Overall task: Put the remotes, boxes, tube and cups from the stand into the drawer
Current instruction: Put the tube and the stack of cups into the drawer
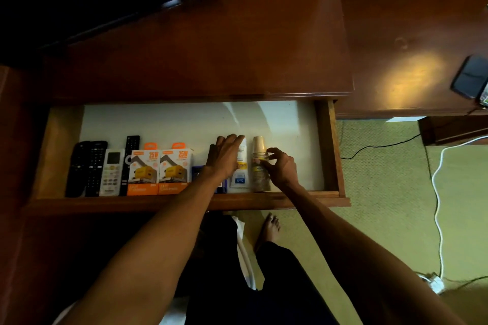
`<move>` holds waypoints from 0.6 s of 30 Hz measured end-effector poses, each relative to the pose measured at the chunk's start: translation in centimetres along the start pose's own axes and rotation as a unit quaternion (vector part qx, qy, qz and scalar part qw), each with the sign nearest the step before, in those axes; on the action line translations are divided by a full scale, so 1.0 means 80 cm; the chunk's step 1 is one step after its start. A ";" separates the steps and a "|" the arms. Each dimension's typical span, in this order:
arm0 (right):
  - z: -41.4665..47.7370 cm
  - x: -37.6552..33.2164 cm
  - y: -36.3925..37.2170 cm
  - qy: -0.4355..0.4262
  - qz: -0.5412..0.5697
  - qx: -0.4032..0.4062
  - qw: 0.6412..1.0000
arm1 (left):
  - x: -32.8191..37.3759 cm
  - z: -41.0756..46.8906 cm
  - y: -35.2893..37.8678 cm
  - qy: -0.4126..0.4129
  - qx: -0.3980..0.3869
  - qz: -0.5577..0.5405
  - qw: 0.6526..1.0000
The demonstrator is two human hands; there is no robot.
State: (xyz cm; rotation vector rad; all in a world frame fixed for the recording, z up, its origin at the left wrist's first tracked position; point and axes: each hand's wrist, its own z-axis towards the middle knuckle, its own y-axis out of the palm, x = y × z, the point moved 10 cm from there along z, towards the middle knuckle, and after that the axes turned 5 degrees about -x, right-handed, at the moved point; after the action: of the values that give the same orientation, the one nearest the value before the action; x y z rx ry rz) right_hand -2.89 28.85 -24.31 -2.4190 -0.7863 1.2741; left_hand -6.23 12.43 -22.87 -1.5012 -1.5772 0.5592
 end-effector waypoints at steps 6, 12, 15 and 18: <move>-0.003 -0.005 0.012 -0.003 0.002 -0.003 1.000 | -0.014 -0.012 0.007 -0.007 0.019 0.001 1.000; 0.000 -0.006 0.027 0.007 0.005 -0.053 0.999 | -0.016 -0.008 0.012 0.012 0.023 -0.011 1.000; -0.006 -0.011 0.023 0.014 -0.038 -0.071 0.997 | -0.016 -0.015 -0.003 0.008 0.026 -0.018 0.999; -0.020 -0.026 0.008 0.005 -0.095 -0.075 0.993 | -0.029 -0.038 -0.031 0.002 0.042 -0.122 0.992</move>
State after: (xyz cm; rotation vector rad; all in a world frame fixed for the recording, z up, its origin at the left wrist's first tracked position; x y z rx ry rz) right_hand -2.30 27.05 -22.34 -2.3916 -1.1166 1.1663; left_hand -5.39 9.05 -19.95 -1.2252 -1.6828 0.4757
